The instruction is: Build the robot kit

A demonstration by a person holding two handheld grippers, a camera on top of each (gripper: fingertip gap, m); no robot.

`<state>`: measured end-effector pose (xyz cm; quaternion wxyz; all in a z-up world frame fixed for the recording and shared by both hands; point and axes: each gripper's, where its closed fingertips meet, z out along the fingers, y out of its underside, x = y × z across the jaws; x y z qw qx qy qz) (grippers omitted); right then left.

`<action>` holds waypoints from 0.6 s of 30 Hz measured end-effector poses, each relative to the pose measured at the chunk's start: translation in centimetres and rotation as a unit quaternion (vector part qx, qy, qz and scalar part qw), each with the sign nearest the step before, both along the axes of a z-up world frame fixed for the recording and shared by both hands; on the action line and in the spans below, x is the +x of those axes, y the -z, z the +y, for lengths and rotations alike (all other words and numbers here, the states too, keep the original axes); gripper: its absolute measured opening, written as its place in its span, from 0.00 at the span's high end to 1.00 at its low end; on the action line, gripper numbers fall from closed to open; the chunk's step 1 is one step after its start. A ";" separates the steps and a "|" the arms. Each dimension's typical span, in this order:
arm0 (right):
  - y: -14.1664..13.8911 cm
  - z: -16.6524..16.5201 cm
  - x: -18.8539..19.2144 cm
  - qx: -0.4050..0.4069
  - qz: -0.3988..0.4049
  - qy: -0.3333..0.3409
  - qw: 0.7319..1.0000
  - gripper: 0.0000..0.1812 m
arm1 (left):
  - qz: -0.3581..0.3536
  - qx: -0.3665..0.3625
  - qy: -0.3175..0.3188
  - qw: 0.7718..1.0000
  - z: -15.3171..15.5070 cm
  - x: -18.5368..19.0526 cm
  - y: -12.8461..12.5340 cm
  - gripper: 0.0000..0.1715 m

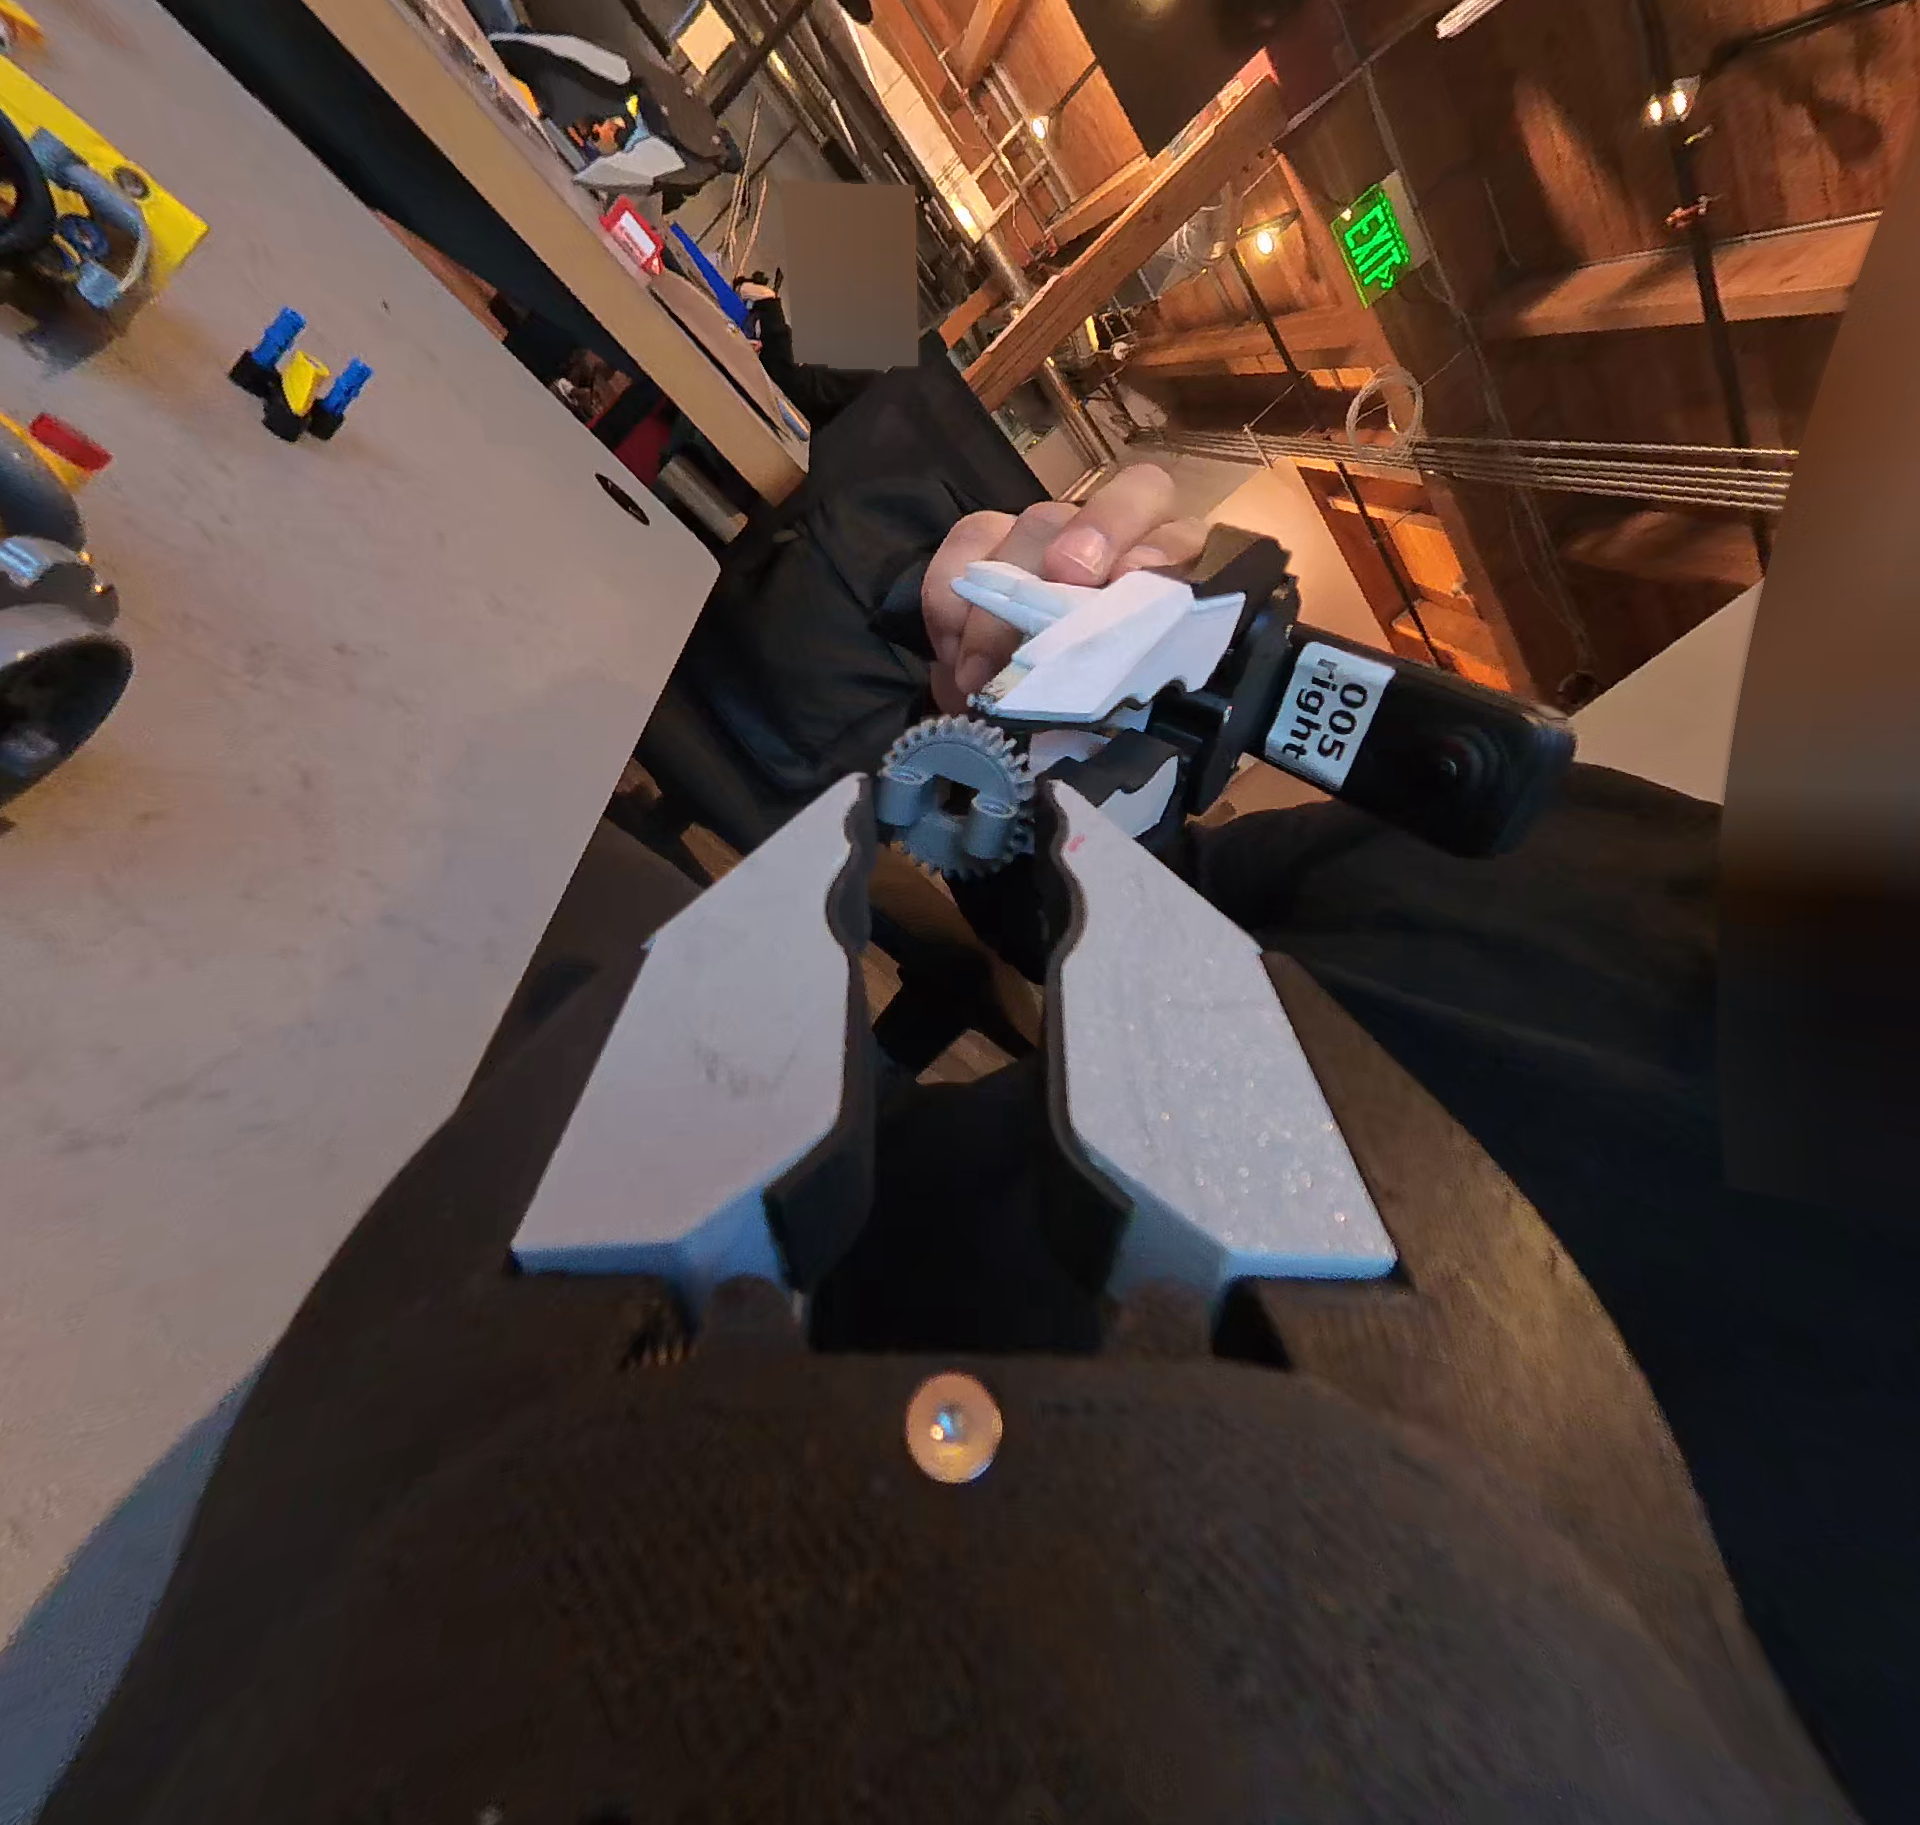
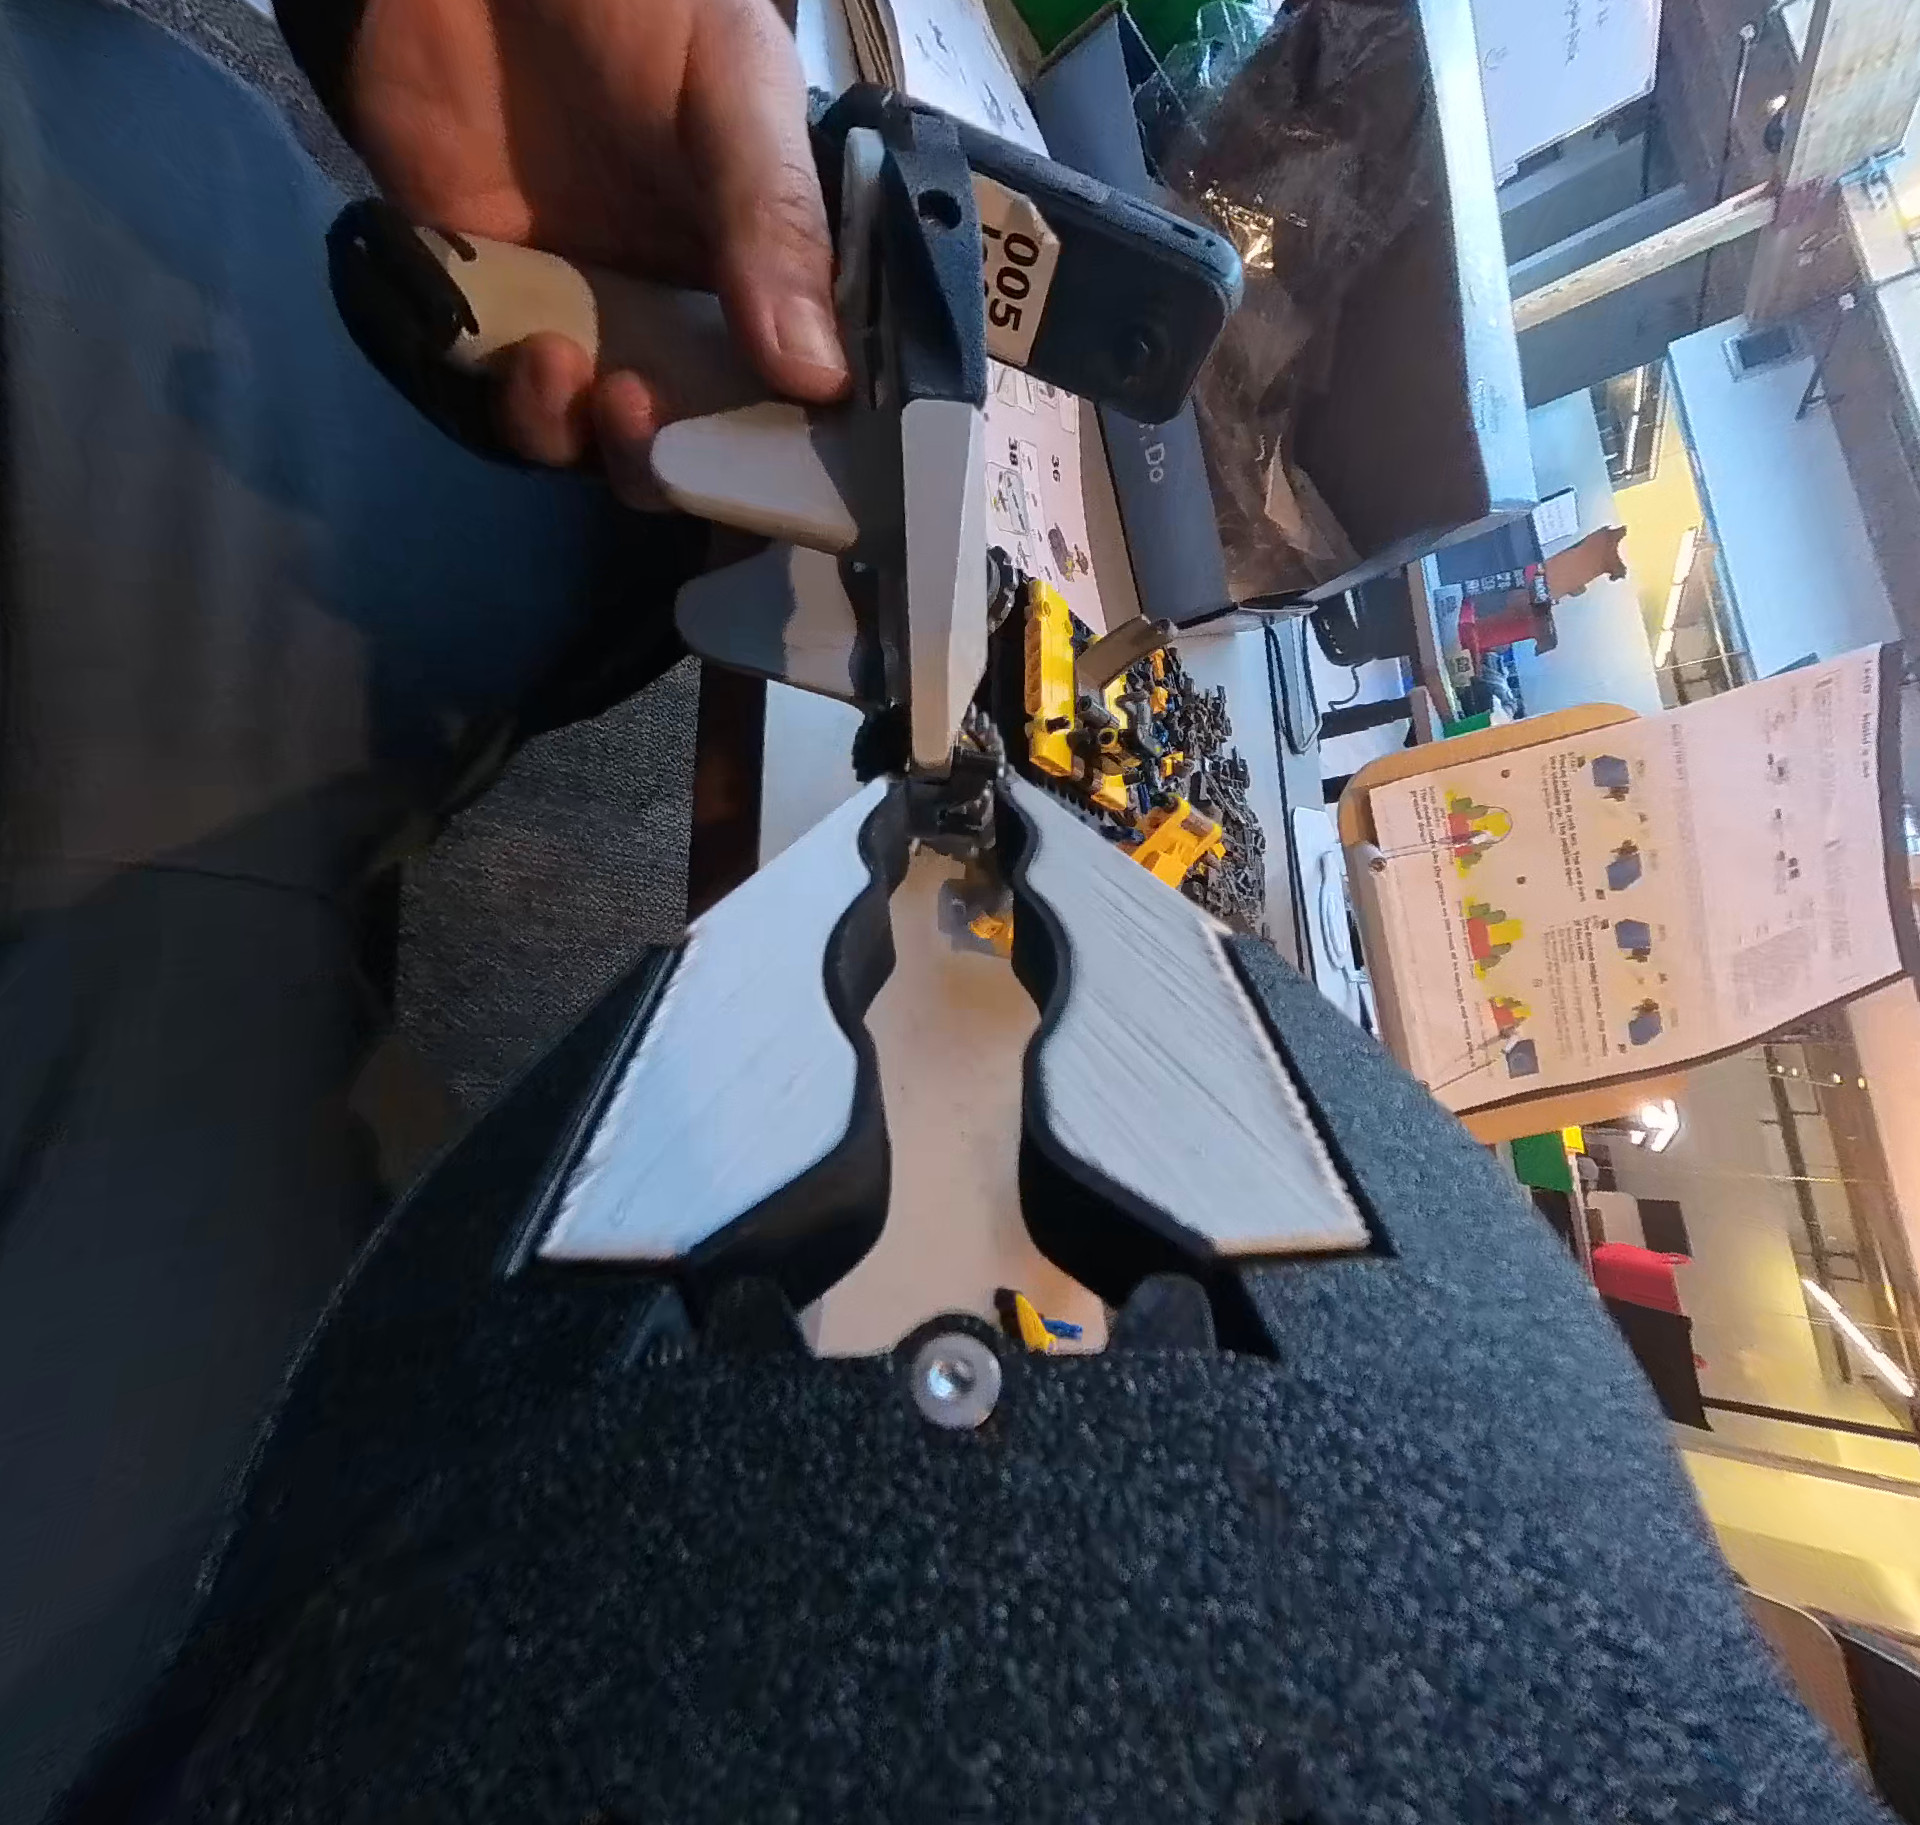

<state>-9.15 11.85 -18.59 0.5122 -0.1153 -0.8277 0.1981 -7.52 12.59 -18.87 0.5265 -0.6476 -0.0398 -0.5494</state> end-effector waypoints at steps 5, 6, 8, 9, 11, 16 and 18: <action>0.4 -0.3 0.5 -0.010 -0.015 -0.010 1.000 0.87 | -0.028 -0.019 0.016 0.999 -0.1 0.4 0.0 0.84; 0.4 -0.3 0.6 -0.016 -0.014 -0.013 1.000 0.87 | -0.040 -0.019 0.023 0.999 -0.2 0.5 -0.1 0.84; 0.1 -0.6 0.7 -0.040 -0.015 -0.019 0.999 0.87 | -0.075 -0.019 0.043 0.996 -0.5 0.7 -0.5 0.83; -0.1 -0.7 0.8 -0.056 -0.018 -0.021 0.998 0.87 | -0.093 -0.017 0.054 0.994 -0.6 0.8 -0.7 0.84; -0.1 -0.6 0.8 -0.073 -0.025 -0.019 0.997 0.85 | -0.094 -0.018 0.059 0.994 -0.7 0.8 -0.7 0.83; 0.9 -0.1 0.8 -0.046 -0.029 -0.007 0.998 0.90 | -0.067 -0.028 0.056 0.996 -0.6 1.0 -0.2 0.83; 0.9 0.0 0.8 -0.046 -0.026 -0.001 0.999 0.90 | -0.070 -0.029 0.055 0.996 -0.6 1.0 -0.2 0.83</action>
